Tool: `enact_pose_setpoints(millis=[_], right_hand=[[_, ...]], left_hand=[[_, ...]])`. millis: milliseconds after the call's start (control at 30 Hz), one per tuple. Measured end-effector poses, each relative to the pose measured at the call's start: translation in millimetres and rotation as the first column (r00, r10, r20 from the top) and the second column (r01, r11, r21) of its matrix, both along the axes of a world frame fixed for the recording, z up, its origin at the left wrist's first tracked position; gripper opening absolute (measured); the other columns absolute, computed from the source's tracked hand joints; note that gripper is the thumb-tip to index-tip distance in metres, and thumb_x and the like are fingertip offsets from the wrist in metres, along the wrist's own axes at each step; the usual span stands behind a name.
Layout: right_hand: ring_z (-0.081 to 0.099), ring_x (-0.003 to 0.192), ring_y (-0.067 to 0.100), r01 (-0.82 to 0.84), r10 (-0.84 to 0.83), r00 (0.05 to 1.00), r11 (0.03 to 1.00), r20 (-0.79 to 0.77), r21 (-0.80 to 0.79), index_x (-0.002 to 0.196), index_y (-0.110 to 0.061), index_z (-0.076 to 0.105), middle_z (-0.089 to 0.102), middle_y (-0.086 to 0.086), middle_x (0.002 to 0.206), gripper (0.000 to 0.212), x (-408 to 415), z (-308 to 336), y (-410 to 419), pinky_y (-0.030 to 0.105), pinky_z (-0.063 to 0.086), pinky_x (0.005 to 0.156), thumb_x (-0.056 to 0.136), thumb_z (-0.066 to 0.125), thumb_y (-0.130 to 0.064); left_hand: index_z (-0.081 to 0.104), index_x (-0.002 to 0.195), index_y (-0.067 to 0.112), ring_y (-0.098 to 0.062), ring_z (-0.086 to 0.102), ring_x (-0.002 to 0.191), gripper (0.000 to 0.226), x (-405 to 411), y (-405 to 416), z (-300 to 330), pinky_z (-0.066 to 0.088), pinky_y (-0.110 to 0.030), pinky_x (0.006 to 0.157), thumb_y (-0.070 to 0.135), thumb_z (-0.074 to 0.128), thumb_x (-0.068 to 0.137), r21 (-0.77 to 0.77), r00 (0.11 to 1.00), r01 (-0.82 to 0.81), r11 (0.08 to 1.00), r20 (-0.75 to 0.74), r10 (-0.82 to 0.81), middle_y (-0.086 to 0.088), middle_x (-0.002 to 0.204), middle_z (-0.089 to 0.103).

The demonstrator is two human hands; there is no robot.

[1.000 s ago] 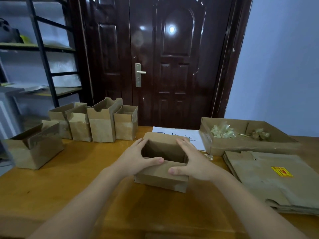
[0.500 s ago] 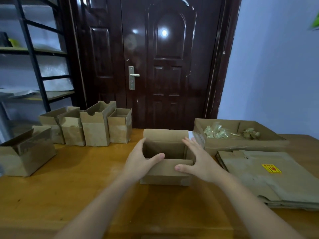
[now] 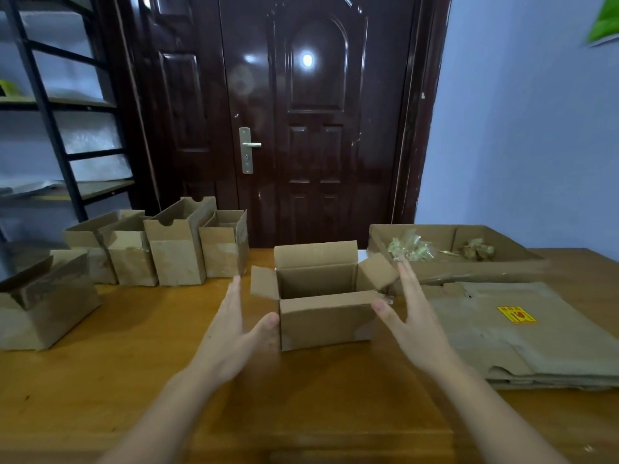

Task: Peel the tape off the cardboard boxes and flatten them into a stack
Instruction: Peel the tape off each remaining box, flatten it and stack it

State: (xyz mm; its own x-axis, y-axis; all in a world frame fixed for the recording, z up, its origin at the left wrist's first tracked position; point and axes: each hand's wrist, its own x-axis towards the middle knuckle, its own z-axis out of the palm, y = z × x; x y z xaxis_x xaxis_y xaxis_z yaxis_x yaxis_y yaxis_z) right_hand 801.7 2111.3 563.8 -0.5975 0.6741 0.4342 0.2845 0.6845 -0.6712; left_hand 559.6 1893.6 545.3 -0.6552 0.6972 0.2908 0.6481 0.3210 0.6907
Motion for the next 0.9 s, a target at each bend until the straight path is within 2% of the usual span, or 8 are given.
enact_pose_setpoints(millis=[167, 233, 300, 433, 600, 667, 733, 900], right_hand=[[0.02, 0.152, 0.013, -0.012, 0.038, 0.993, 0.975, 0.115, -0.222, 0.16, -0.042, 0.003, 0.014, -0.015, 0.168, 0.114, 0, -23, -4, 0.041, 0.027, 0.119, 0.069, 0.043, -0.096], [0.024, 0.138, -0.018, -0.125, 0.154, 0.978, 0.973, 0.143, -0.193, 0.151, -0.057, 0.013, 0.025, -0.034, 0.155, 0.095, -3, -24, -10, 0.015, 0.031, 0.113, 0.071, 0.055, -0.088], [0.025, 0.114, -0.041, -0.171, 0.201, 0.969, 0.965, 0.146, -0.197, 0.126, -0.077, 0.017, 0.032, -0.06, 0.125, 0.073, -8, -23, -14, -0.009, 0.03, 0.089, 0.071, 0.065, -0.084], [0.033, 0.111, -0.039, -0.199, 0.23, 0.969, 0.945, 0.092, -0.261, 0.113, -0.087, 0.02, 0.031, -0.068, 0.116, 0.072, -14, -25, -19, -0.009, 0.032, 0.08, 0.076, 0.078, -0.065], [0.035, 0.105, -0.04, -0.194, 0.22, 0.968, 0.96, 0.116, -0.204, 0.109, -0.093, 0.021, 0.036, -0.067, 0.111, 0.077, -12, -31, -14, -0.01, 0.033, 0.076, 0.087, 0.077, -0.045], [0.044, 0.1, -0.035, -0.139, 0.161, 0.976, 0.979, 0.15, -0.15, 0.125, -0.084, 0.025, 0.051, -0.053, 0.108, 0.078, -7, -29, -9, -0.009, 0.035, 0.071, 0.093, 0.072, -0.03], [0.054, 0.101, -0.018, -0.054, 0.076, 0.99, 0.982, 0.119, -0.178, 0.153, -0.05, 0.026, 0.05, -0.037, 0.116, 0.074, -1, -20, -1, -0.003, 0.041, 0.069, 0.098, 0.064, -0.019], [0.044, 0.14, 0.012, 0.091, -0.096, 0.993, 0.993, -0.069, -0.074, 0.156, -0.026, 0.039, 0.048, -0.014, 0.149, 0.05, 6, 29, 18, 0.025, 0.035, 0.107, 0.107, 0.049, -0.023]], left_hand=[[-0.015, 0.158, 0.049, -0.013, 0.006, 0.157, 0.113, 8, 6, -28, 0.017, -0.042, 0.124, 0.103, 0.033, 0.071, -0.119, 0.994, 0.105, 0.987, 0.03, -0.103, 0.017, 0.17, -0.005], [-0.019, 0.156, 0.049, -0.014, 0.009, 0.157, 0.114, 15, 13, -32, 0.017, -0.039, 0.122, 0.102, 0.036, 0.071, -0.183, 0.993, 0.107, 0.977, -0.033, -0.115, 0.017, 0.17, -0.001], [-0.02, 0.156, 0.046, -0.013, 0.017, 0.154, 0.12, 21, 20, -32, 0.02, -0.035, 0.121, 0.098, 0.046, 0.069, -0.188, 0.991, 0.106, 0.977, -0.065, -0.12, 0.017, 0.169, 0.008], [-0.014, 0.158, 0.044, -0.01, 0.026, 0.151, 0.124, 26, 25, -31, 0.031, -0.037, 0.123, 0.06, 0.079, 0.078, -0.127, 0.991, 0.106, 0.986, -0.071, -0.116, 0.013, 0.168, 0.018], [0.003, 0.161, 0.037, -0.01, 0.034, 0.147, 0.103, 20, 17, -22, 0.035, -0.035, 0.121, 0.045, 0.075, 0.088, -0.087, 0.986, 0.166, 0.982, 0.007, -0.167, 0.015, 0.162, 0.029], [0.01, 0.162, 0.036, -0.008, 0.038, 0.142, 0.091, 14, 13, -17, 0.037, -0.026, 0.116, 0.033, 0.069, 0.093, -0.083, 0.989, 0.147, 0.986, 0.004, -0.147, 0.015, 0.158, 0.032], [0.012, 0.162, 0.035, 0.0, 0.041, 0.128, 0.083, 9, 9, -6, 0.04, -0.012, 0.1, 0.024, 0.063, 0.098, -0.057, 0.998, 0.058, 0.997, 0.018, -0.057, 0.015, 0.154, 0.035], [0.036, 0.157, 0.023, -0.022, 0.043, 0.143, 0.051, -11, 7, 47, 0.038, -0.044, 0.118, 0.013, 0.044, 0.107, 0.232, 0.985, -0.175, 0.957, 0.049, 0.168, -0.003, 0.157, 0.046]])
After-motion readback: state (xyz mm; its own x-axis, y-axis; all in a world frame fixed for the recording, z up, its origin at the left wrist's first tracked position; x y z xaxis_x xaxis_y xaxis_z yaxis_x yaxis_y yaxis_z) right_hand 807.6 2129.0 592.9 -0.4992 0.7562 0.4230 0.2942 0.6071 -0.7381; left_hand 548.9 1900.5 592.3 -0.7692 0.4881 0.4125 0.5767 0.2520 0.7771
